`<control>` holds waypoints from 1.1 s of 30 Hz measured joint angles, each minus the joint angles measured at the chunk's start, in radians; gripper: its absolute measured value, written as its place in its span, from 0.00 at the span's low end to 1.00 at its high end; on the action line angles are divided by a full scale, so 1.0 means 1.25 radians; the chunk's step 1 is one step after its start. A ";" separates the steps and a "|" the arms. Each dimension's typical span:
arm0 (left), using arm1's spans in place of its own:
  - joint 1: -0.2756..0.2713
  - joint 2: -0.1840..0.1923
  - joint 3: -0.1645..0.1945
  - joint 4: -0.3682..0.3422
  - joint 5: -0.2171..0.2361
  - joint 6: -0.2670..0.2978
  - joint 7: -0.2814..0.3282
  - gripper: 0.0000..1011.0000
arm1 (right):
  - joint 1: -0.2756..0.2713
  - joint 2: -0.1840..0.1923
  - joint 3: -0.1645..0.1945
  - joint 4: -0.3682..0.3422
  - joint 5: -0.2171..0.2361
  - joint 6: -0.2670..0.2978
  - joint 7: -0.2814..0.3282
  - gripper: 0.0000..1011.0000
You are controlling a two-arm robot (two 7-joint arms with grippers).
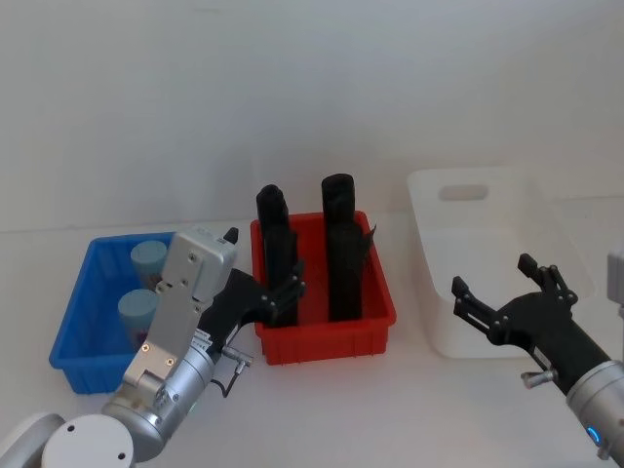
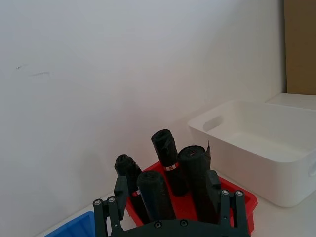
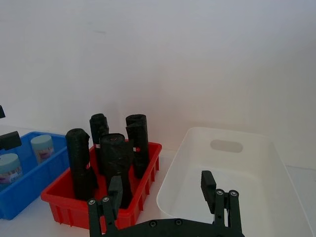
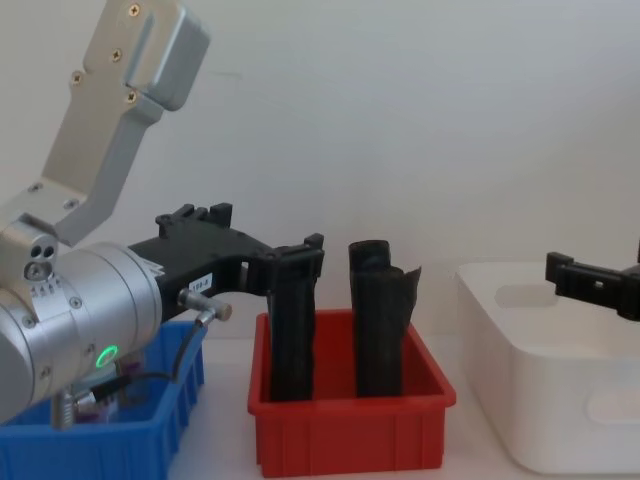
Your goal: Pick the cotton swabs from the blue box and place them into the white box.
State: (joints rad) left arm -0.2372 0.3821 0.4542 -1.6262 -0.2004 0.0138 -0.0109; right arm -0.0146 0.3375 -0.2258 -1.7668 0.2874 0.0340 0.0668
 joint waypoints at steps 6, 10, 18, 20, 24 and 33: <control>0.000 0.000 0.000 0.000 0.000 0.000 0.000 0.99 | 0.000 0.000 0.000 0.000 0.000 0.000 0.000 0.99; 0.000 0.000 0.000 0.000 0.000 0.000 0.000 0.99 | 0.000 0.000 0.000 0.000 0.000 0.000 0.000 0.99; 0.000 0.000 0.000 0.000 0.000 0.000 0.000 0.99 | 0.000 0.000 0.000 0.000 0.000 0.000 0.000 0.99; 0.000 0.000 0.000 0.000 0.000 0.000 0.000 0.99 | 0.000 0.000 0.000 0.000 0.000 0.000 0.000 0.99; 0.000 0.000 0.000 0.000 0.000 0.000 0.000 0.99 | 0.000 0.000 0.000 0.000 0.000 0.000 0.000 0.99; 0.000 0.000 0.000 0.000 0.000 0.000 0.000 0.99 | 0.000 0.000 0.000 0.000 0.000 0.000 0.000 0.99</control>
State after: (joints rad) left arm -0.2372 0.3821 0.4542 -1.6262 -0.2004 0.0139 -0.0109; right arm -0.0146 0.3375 -0.2258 -1.7668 0.2874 0.0340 0.0667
